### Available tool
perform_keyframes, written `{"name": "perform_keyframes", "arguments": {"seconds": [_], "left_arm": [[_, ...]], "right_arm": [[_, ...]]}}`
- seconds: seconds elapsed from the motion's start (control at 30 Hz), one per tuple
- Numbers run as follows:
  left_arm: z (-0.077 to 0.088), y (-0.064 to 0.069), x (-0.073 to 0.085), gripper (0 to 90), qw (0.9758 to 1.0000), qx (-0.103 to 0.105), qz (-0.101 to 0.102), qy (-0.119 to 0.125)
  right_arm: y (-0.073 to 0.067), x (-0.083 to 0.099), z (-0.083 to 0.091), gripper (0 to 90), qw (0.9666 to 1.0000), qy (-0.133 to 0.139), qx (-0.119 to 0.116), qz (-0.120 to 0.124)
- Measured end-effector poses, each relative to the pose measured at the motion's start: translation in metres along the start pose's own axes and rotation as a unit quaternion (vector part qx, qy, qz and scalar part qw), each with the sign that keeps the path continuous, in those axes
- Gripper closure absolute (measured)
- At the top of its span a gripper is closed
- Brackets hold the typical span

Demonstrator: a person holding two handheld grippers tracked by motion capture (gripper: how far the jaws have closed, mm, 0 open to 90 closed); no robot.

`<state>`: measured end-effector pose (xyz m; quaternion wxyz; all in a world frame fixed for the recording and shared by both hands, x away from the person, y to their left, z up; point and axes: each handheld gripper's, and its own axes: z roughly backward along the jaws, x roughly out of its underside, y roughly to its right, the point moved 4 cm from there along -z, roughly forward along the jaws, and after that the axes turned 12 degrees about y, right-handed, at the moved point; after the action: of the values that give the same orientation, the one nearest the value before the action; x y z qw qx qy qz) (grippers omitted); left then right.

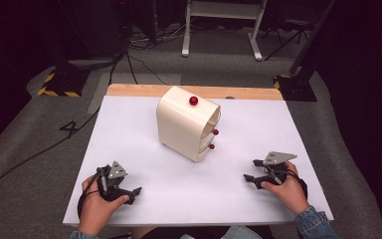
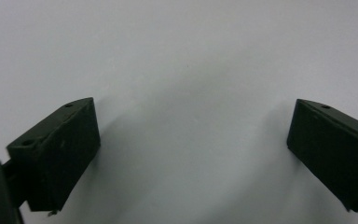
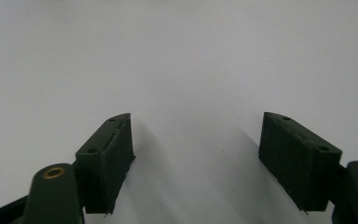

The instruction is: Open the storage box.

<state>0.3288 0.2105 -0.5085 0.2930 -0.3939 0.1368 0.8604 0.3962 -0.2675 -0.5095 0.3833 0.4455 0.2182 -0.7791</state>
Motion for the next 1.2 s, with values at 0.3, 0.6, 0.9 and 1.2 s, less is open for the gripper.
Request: {"name": "perform_keyframes", "arguments": {"seconds": [0.3,0.6,0.9,1.2], "left_arm": [[-0.005,0.006,-0.013,22.0,0.9999,0.005,0.002,0.012],[-0.014,-0.001,-0.015,19.5,0.9998,0.005,0.008,0.016],[-0.016,-0.002,-0.009,16.9,0.9987,0.011,0.004,0.05],[-0.016,-0.002,-0.008,16.9,0.9985,0.01,0.0,0.053]], "right_arm": [[0.0,-0.002,0.001,29.7,1.0,-0.005,0.002,-0.002],[0.0,-0.027,0.013,40.3,0.999,0.043,-0.006,-0.004],[-0.007,-0.067,0.017,50.7,0.9955,0.081,-0.033,0.038],[-0.01,-0.087,-0.004,51.2,0.9901,0.134,-0.036,0.021]]}}
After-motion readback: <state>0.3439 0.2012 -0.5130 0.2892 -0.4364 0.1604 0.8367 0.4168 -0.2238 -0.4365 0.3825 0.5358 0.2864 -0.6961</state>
